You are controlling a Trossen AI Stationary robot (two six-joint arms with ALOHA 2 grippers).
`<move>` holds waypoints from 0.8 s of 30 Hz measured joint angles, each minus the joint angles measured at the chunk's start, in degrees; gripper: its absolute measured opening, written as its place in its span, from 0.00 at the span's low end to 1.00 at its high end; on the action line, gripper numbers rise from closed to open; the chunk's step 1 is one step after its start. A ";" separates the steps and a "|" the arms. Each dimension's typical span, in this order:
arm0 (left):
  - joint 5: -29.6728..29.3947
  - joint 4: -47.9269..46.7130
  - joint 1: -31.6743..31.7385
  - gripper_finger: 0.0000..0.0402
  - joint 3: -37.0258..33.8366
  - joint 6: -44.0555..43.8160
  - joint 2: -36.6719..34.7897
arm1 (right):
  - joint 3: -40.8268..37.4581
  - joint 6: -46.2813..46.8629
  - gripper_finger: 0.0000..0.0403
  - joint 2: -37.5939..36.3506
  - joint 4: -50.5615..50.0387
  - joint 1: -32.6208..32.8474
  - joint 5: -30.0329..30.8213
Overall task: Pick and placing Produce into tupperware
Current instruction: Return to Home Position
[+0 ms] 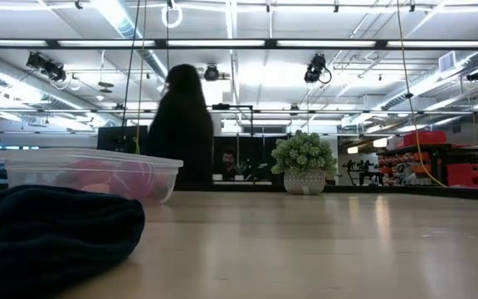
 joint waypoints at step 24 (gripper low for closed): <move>-5.50 78.98 -12.55 0.43 -65.37 13.99 -35.59 | -78.19 19.21 0.17 -38.94 59.62 23.92 31.81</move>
